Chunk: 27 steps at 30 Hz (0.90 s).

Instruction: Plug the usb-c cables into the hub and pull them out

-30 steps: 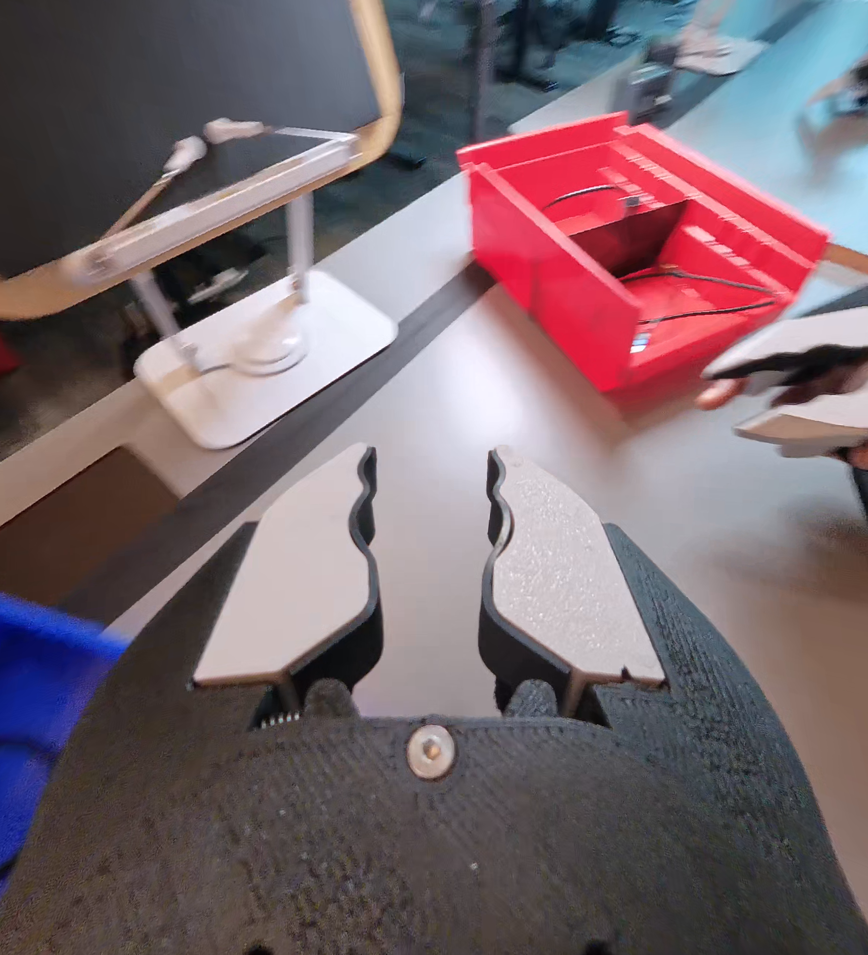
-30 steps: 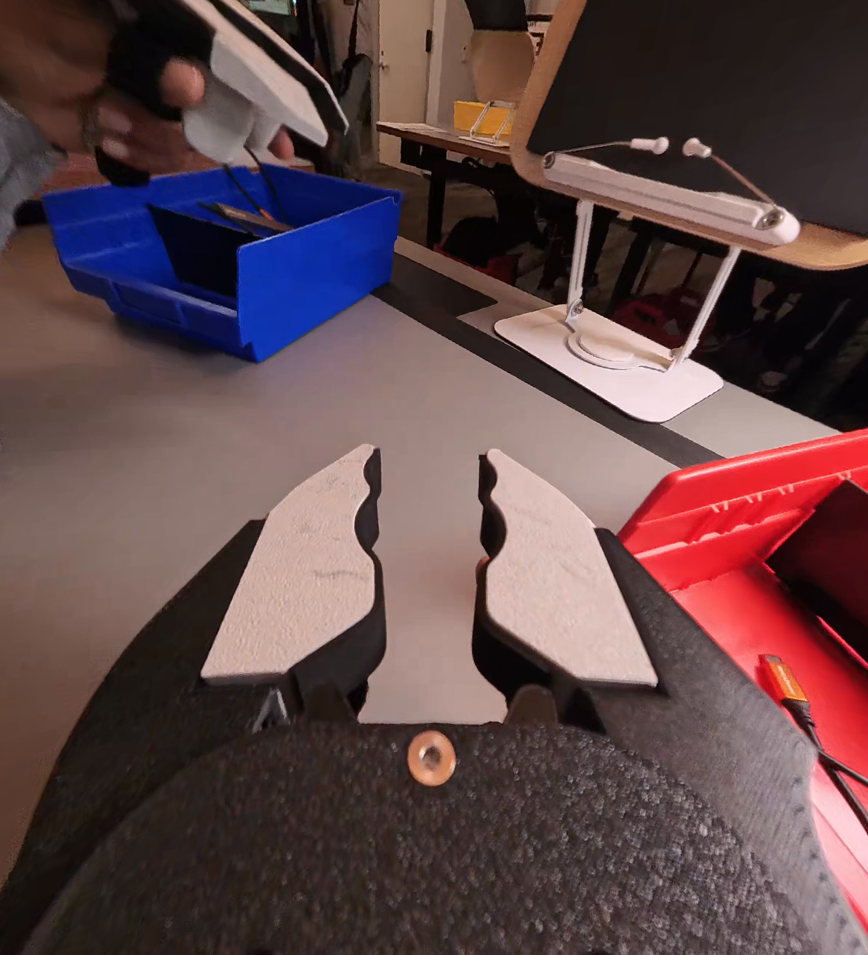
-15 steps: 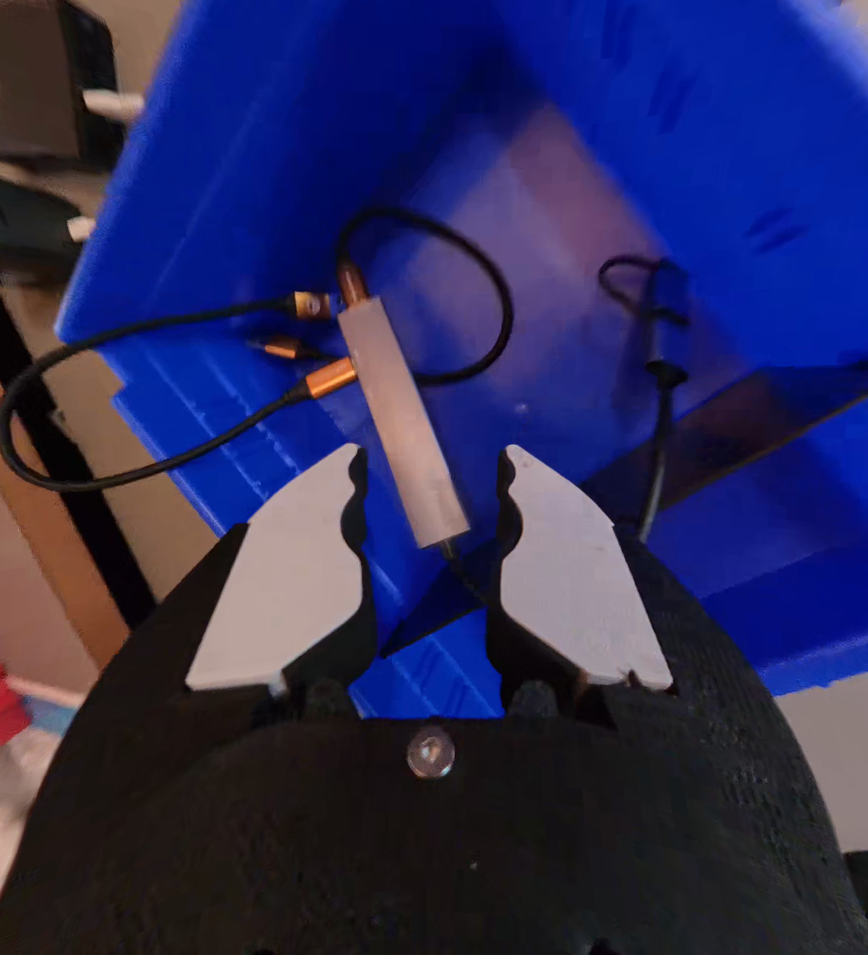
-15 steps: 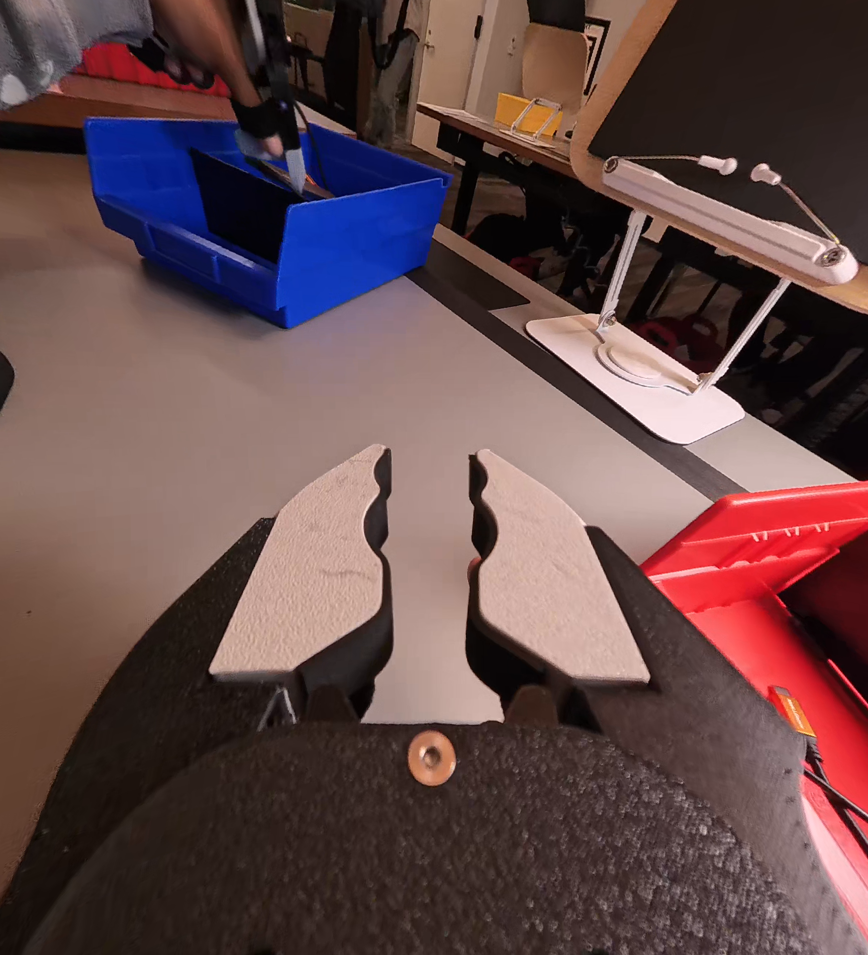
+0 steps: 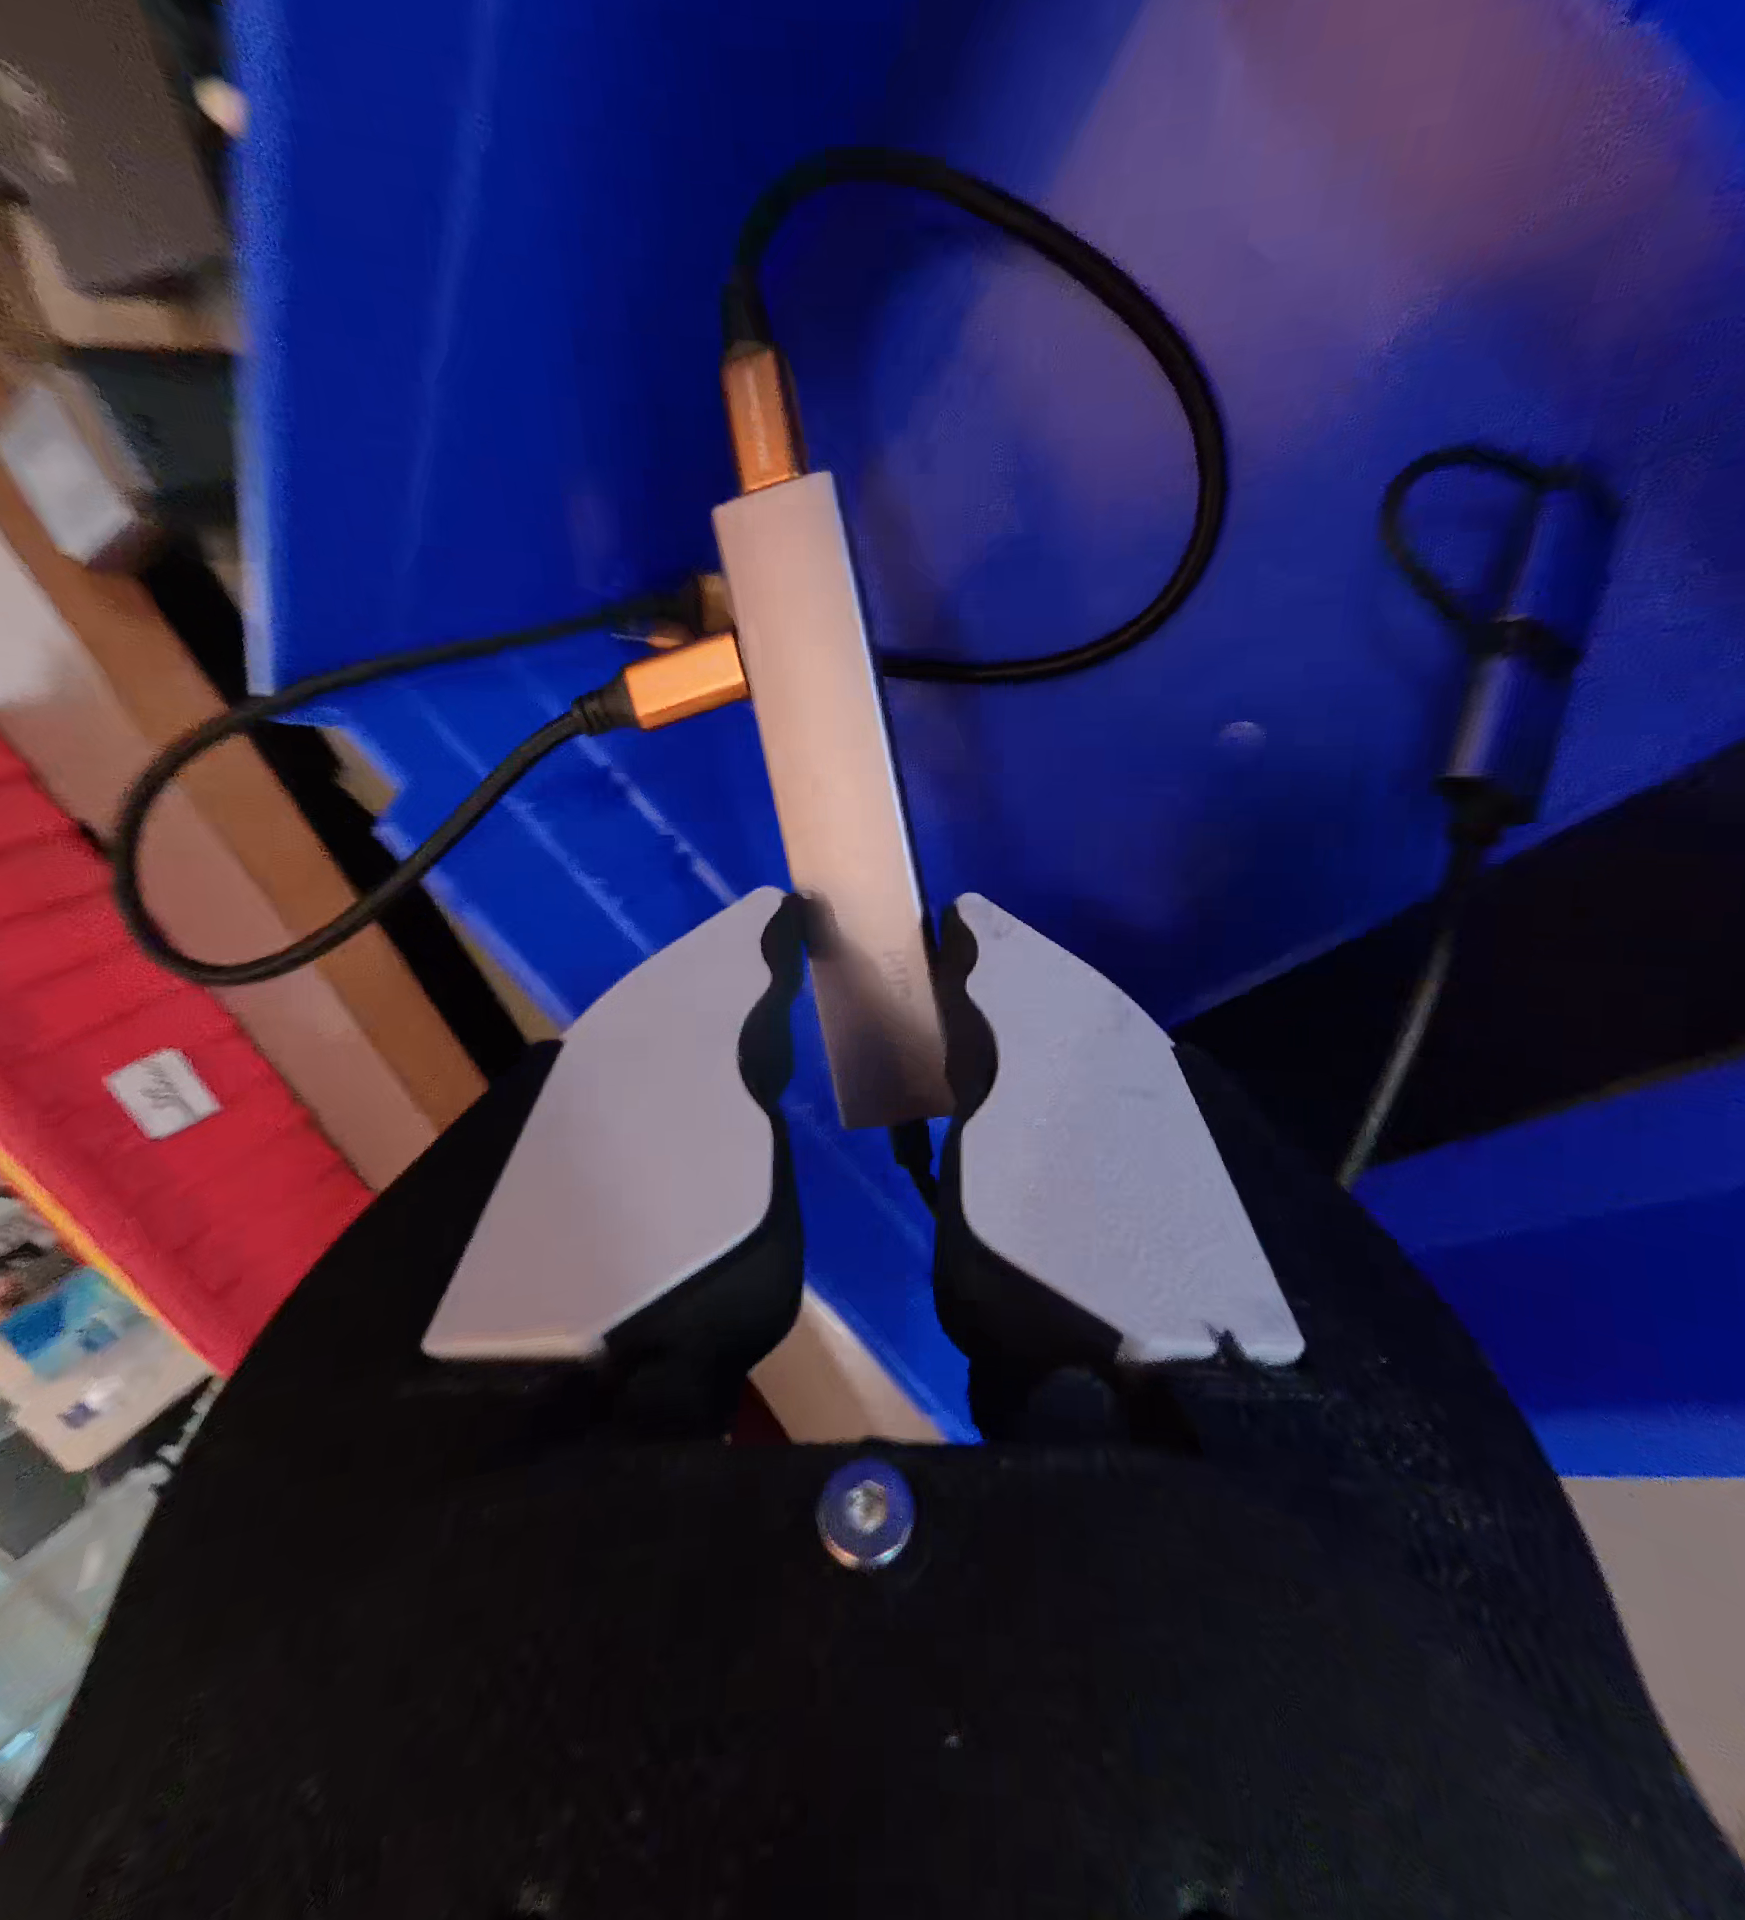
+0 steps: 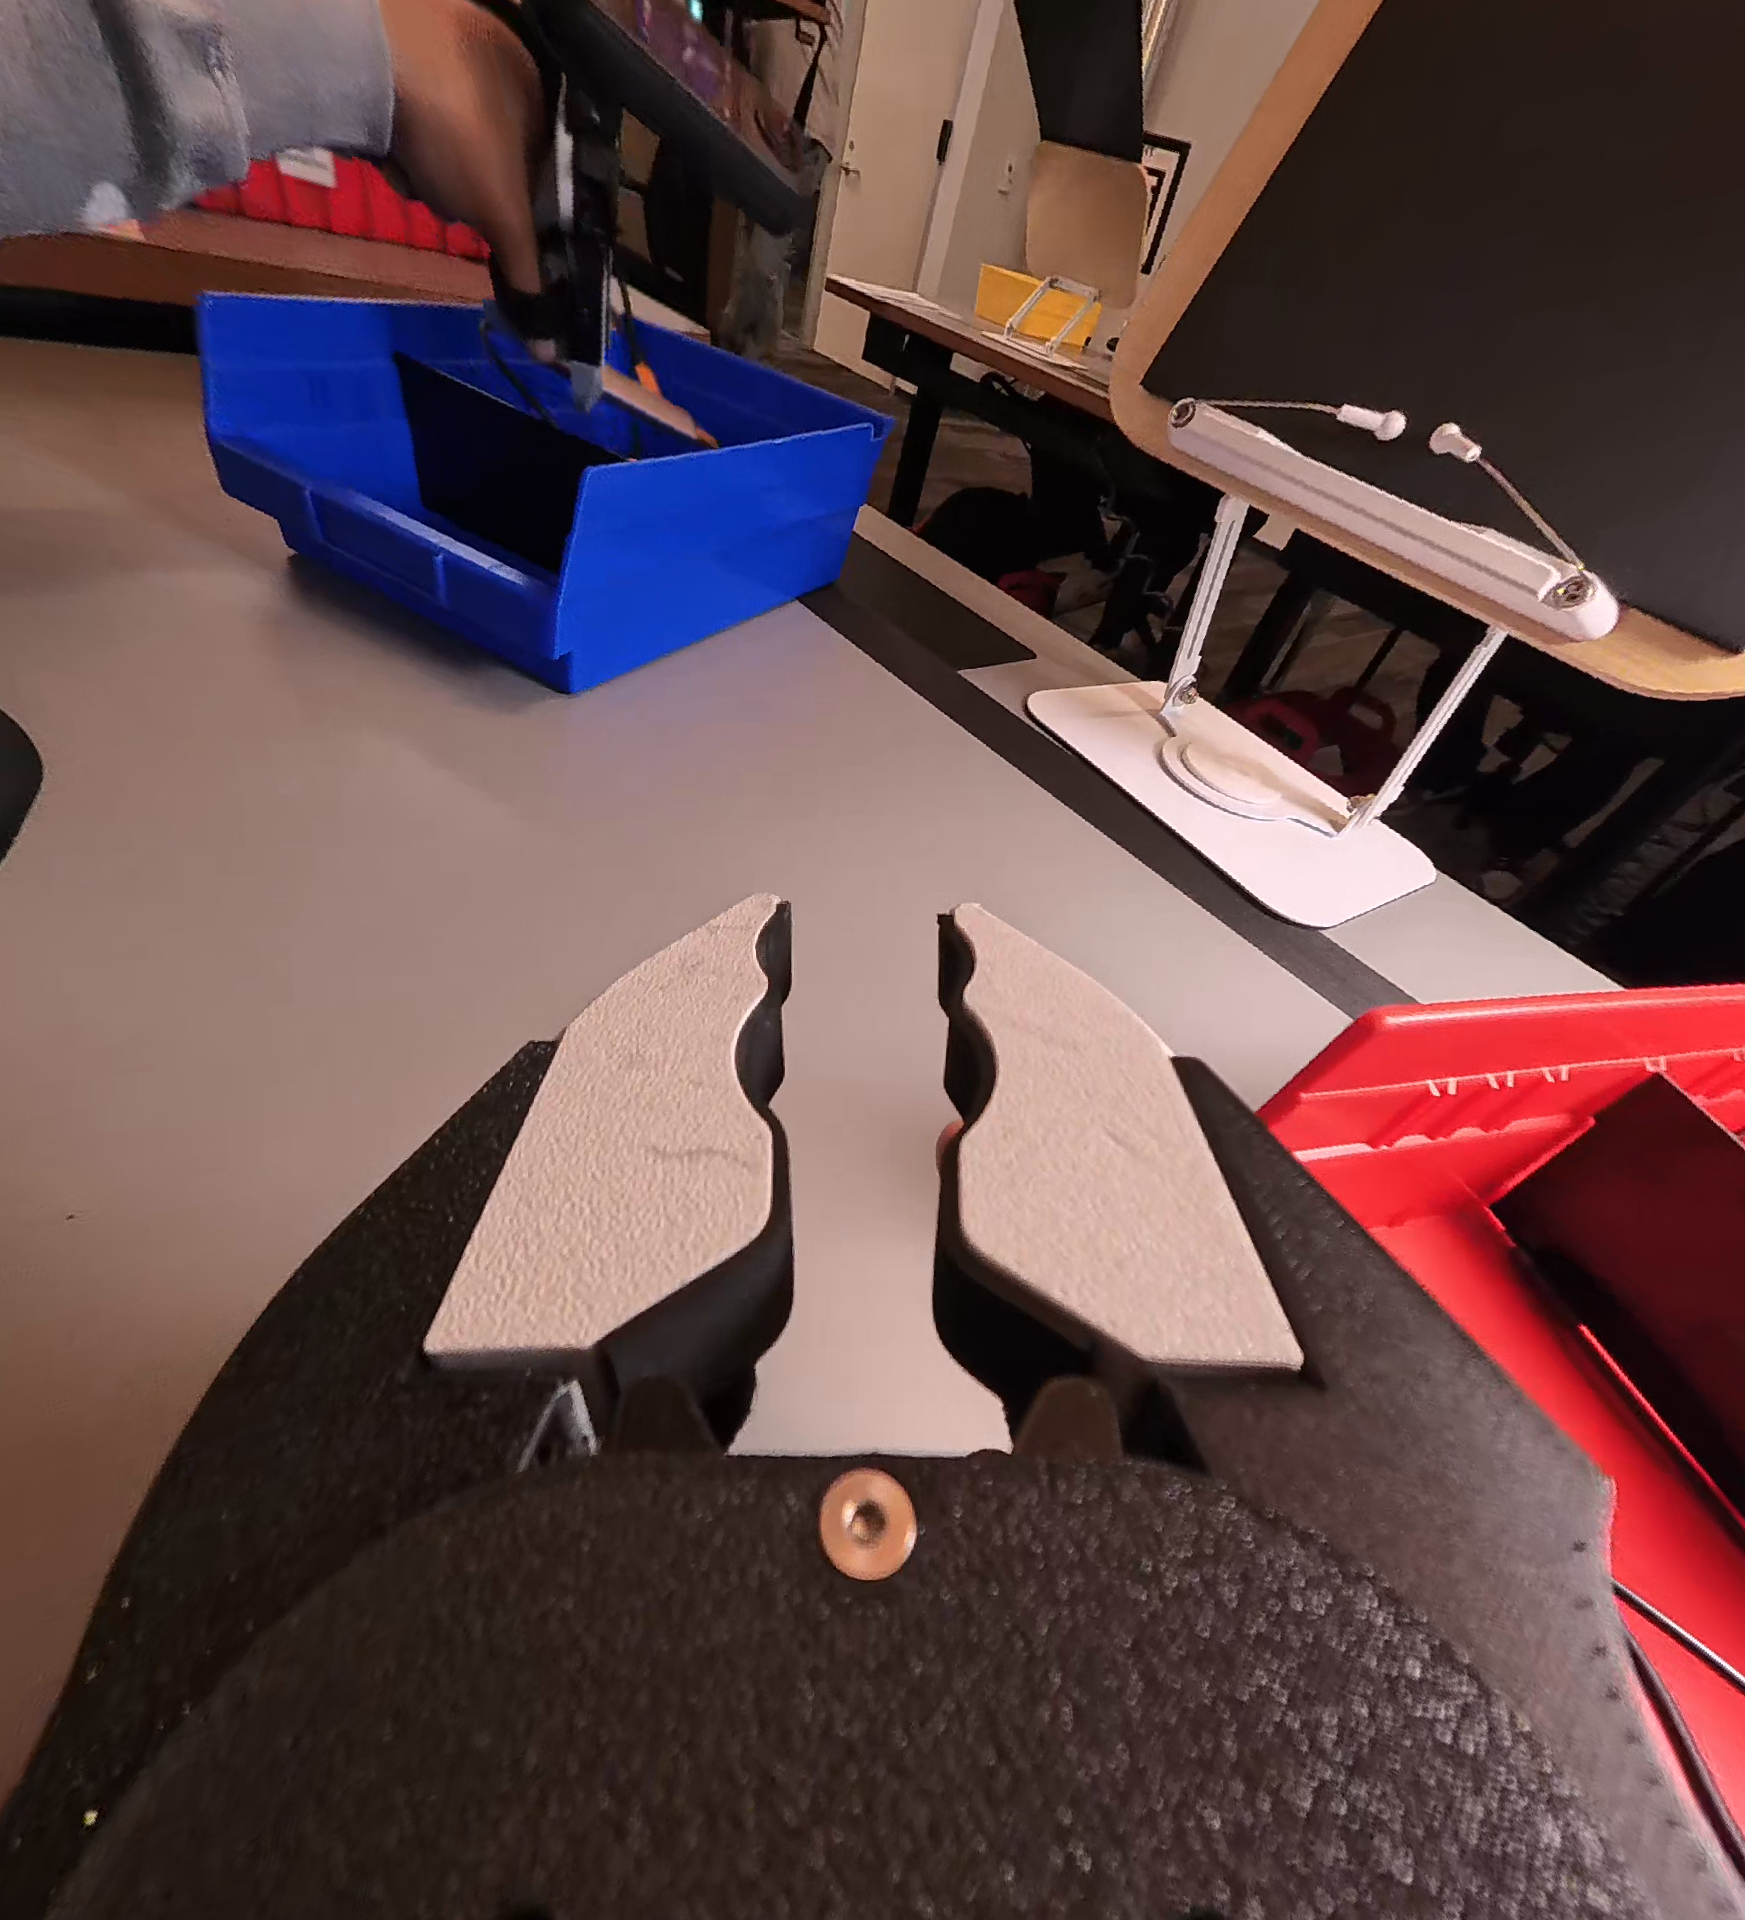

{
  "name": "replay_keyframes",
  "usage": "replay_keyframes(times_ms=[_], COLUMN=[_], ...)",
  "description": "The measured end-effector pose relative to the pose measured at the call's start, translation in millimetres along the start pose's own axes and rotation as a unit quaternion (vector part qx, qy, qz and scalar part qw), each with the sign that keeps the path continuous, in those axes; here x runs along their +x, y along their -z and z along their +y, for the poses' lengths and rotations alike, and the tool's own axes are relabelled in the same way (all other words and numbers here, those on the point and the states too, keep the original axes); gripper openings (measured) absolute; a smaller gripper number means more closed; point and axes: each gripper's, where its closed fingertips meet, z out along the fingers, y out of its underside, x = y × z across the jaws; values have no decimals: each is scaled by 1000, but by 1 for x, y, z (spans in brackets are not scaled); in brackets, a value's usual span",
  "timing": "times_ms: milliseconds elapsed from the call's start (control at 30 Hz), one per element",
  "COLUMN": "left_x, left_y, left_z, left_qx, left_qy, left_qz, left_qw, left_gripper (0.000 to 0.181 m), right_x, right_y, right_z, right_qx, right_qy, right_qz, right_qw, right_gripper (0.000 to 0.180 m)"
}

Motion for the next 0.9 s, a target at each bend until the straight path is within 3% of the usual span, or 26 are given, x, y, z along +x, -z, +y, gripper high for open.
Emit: replay_keyframes(times_ms=[33, 300, 533, 633, 733, 900], left_x=[-4, -38, -29, -3, 40, 134], left_y=[10, 124, 253, 301, 336, 370], left_z=[-3, -12, -16, -17, -21, -21], left_qx=[17, 149, 386, 498, 591, 671], left_qy=[-15, -85, -49, -33, -42, -98], left_qz=[-14, -163, -162, -90, 33, 288], left_qw=[1000, 972, 907, 862, 805, 676], left_gripper=[25, 24, 24, 24, 24, 23], right_x=[0, 3, 24, 39, 51, 49], right_y=[0, -1, 5, 11, 24, 38], right_z=[-1, -8, -69, -119, -175, -219], right_qx=[1, 9, 63, 108, 171, 202], right_qy=[0, -4, 31, 40, 38, 119], right_qz=[1, 6, 37, 49, 55, 28], right_qw=[1000, 1000, 997, 992, 983, 972], right_gripper=[27, 27, 26, 27, 26, 22])
